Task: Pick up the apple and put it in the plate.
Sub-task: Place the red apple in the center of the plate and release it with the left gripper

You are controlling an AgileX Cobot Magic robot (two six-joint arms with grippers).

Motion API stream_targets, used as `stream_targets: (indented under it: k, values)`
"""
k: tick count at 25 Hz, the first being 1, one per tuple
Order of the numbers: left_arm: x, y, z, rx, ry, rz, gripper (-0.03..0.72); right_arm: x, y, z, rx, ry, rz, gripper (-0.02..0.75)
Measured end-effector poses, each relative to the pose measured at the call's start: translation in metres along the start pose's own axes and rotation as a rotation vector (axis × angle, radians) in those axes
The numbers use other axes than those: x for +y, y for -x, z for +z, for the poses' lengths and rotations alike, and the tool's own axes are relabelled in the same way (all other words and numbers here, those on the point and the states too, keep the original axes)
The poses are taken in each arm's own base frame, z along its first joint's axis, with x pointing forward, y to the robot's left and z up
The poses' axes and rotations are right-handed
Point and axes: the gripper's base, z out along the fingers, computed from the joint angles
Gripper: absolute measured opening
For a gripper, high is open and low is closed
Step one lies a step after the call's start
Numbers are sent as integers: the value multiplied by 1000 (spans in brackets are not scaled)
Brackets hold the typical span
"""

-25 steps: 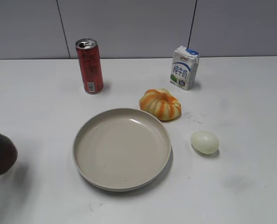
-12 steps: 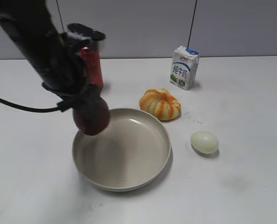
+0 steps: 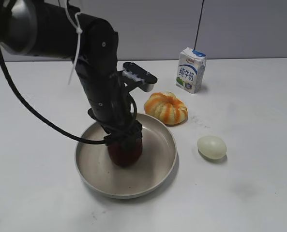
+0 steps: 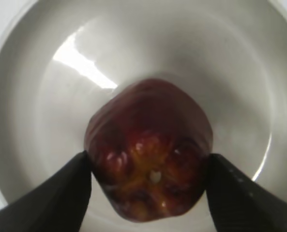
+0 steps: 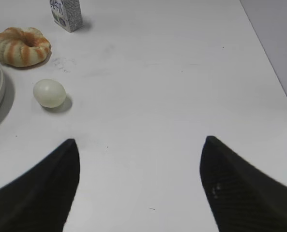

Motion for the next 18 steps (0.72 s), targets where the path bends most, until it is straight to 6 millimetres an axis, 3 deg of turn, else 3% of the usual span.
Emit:
stream_targets:
  k: [3,6,9,14,18]
  values:
    - [0,0,0,2,-1,0,553,0,0,0,0,0,0,584]
    - [-1,-3,-1,31,-10,2,652,0,0,0,0,0,0,584]
    - [-3,-5,-11,33,-13,5,657,0,0,0,0,0,0,584]
    - [6,-15,-59,-34,13,-35,648,0,0,0,0,0,0,584]
    - [38,-39,-97,-52,61,-197,627,0,0,0,-1,0,0,584]
